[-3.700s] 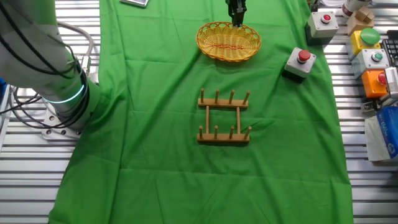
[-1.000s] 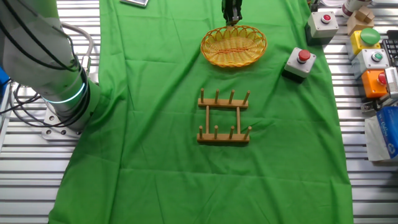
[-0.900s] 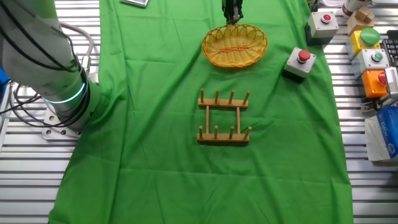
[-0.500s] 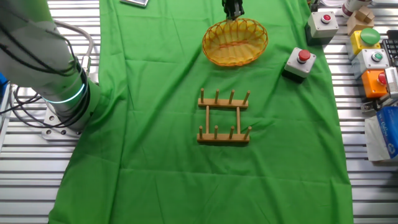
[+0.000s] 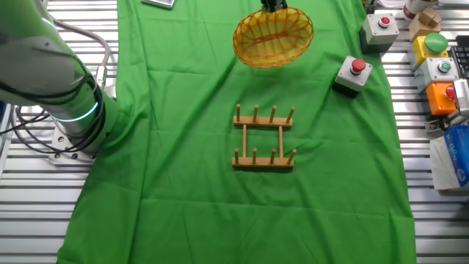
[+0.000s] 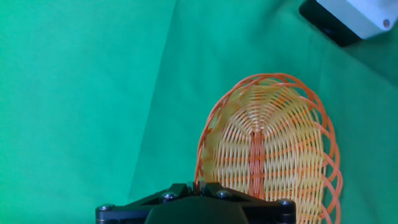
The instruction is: Put the dish on the dish rack
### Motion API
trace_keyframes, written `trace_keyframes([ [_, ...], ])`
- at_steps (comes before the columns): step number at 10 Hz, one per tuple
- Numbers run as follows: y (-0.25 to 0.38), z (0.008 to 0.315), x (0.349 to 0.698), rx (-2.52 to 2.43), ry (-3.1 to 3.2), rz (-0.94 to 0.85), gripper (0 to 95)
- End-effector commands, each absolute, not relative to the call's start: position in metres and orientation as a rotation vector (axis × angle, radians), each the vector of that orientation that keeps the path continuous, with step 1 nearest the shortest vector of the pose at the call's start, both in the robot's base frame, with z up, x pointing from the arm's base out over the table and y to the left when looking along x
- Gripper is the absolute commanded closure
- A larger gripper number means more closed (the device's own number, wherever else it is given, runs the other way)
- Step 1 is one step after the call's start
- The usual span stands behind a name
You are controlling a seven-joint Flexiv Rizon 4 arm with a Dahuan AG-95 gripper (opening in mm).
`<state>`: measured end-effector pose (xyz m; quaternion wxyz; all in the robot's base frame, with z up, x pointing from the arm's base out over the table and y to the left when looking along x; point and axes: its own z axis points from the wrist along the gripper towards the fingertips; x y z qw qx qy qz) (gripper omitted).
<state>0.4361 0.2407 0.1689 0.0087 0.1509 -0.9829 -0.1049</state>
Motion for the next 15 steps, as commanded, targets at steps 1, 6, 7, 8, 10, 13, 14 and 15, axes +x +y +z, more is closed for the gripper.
trace_keyframes([
  [1,0.2326,0.1819,0.446,0.537,-3.026,-0.339,95.0],
  [6,0.2245,0.1907,0.4548,0.584,-3.035,-0.341,95.0],
  [7,0.2245,0.1907,0.4548,0.564,-3.048,-0.337,95.0],
  [8,0.2245,0.1907,0.4548,0.533,-3.059,-0.336,95.0],
  [10,0.2245,0.1907,0.4548,0.435,-3.091,-0.322,95.0],
  [13,0.2245,0.1907,0.4548,0.306,-3.126,-0.333,95.0],
  [14,0.2245,0.1907,0.4548,0.27,-3.128,-0.33,95.0],
  [15,0.2245,0.1907,0.4548,0.248,-3.129,-0.33,95.0],
])
